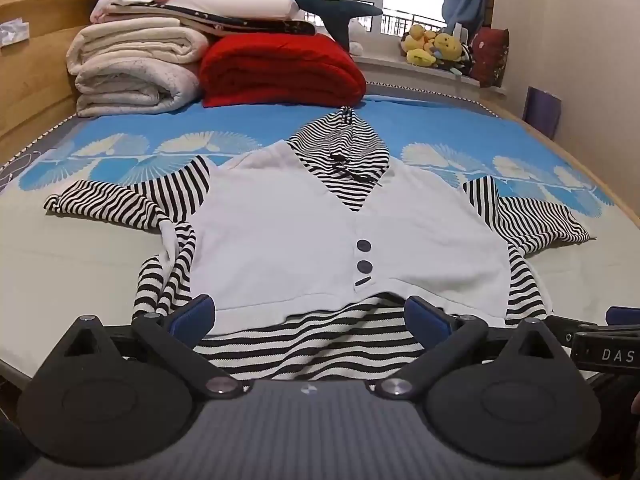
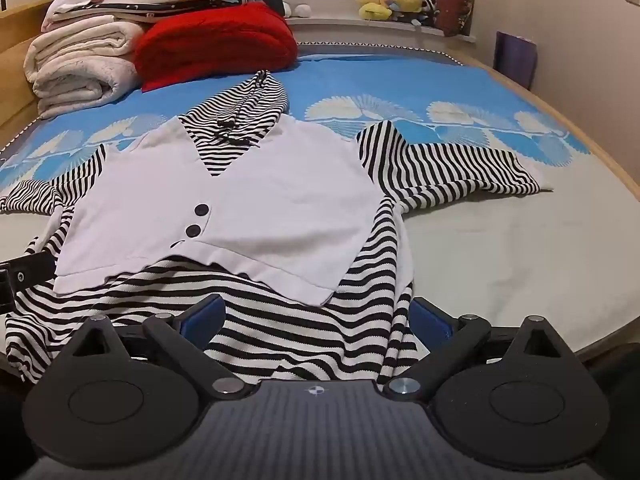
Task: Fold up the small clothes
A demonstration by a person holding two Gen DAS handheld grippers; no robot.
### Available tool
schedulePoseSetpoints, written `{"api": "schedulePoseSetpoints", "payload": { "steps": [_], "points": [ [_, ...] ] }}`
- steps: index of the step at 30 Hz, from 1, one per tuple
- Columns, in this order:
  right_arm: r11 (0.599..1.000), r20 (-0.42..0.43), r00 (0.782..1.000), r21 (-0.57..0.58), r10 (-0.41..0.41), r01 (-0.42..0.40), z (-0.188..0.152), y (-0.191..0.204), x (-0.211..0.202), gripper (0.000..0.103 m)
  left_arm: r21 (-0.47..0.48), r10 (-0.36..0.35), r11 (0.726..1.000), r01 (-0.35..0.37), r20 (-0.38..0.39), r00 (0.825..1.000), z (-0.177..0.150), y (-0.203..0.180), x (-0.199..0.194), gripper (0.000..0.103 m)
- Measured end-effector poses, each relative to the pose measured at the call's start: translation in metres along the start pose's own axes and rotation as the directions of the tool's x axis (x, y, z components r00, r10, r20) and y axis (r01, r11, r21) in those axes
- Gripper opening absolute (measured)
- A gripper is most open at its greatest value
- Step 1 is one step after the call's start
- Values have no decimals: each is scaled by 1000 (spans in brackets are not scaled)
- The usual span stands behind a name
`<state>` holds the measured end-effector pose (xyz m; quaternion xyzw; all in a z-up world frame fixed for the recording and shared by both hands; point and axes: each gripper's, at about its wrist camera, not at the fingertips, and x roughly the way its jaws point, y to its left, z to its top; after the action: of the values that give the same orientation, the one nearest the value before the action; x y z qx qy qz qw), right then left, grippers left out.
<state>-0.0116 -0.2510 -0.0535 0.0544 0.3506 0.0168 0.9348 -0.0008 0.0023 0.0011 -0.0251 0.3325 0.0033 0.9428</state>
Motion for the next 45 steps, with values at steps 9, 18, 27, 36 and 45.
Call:
{"api": "schedulePoseSetpoints", "payload": {
  "steps": [9,18,27,36,45],
  "points": [
    [1000,-1,1000,3,2,-2,1,0,-1,98,7,5,1000,-5,-2,1000,-2,-2,-1,102],
    [1000,0,1000,2,2,-2,1,0,-1,98,12,11,1000,-11,-6,1000,-1,-5,3,102],
    [1000,0,1000,1,1,-1,1,0,-1,98,10,10,1000,-10,-4,1000,-1,-6,3,102],
    [1000,-1,1000,2,1,-1,-1,0,1,98,14,13,1000,-13,-5,1000,-2,-5,4,102],
    [1000,-6,1000,5,3,-3,1,0,3,98,30,24,999,-25,18,1000,-1,-10,3,100]
  ]
}}
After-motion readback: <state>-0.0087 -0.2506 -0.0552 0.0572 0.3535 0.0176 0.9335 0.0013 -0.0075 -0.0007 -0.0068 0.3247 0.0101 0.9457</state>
